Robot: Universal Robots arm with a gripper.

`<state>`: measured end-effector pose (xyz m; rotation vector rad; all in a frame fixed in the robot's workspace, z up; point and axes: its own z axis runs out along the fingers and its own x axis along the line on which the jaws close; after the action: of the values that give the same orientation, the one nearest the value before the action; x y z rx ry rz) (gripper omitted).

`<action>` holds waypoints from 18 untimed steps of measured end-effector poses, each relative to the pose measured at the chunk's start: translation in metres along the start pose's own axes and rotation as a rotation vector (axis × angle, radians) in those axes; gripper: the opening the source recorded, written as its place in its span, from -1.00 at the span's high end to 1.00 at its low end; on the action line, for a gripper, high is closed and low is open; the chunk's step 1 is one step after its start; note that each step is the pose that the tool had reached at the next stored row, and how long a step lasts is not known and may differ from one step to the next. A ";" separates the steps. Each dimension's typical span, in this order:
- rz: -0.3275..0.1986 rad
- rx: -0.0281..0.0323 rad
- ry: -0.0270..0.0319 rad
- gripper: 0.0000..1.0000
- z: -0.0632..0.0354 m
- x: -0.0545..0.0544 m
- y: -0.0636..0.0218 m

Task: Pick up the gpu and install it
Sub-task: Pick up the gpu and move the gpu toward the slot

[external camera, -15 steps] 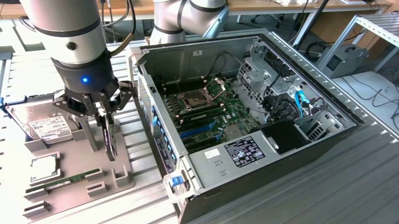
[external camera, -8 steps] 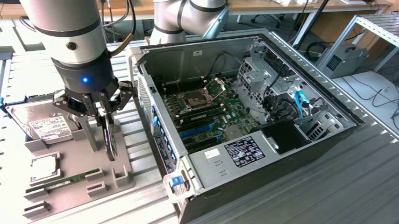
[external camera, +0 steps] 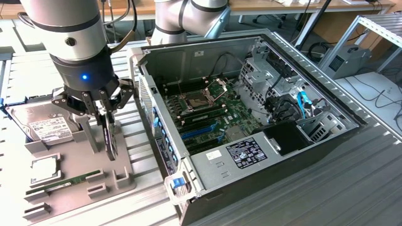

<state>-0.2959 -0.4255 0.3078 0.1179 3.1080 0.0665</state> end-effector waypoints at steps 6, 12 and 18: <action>0.000 -0.0065 0.0004 0.47 -0.0095 0.000 0.0008; 0.000 -0.0123 0.0007 0.47 -0.0216 -0.001 0.0021; 0.000 -0.0182 0.0013 0.47 -0.0359 -0.001 0.0040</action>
<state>-0.2958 -0.4230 0.3439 0.1182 3.1079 0.0949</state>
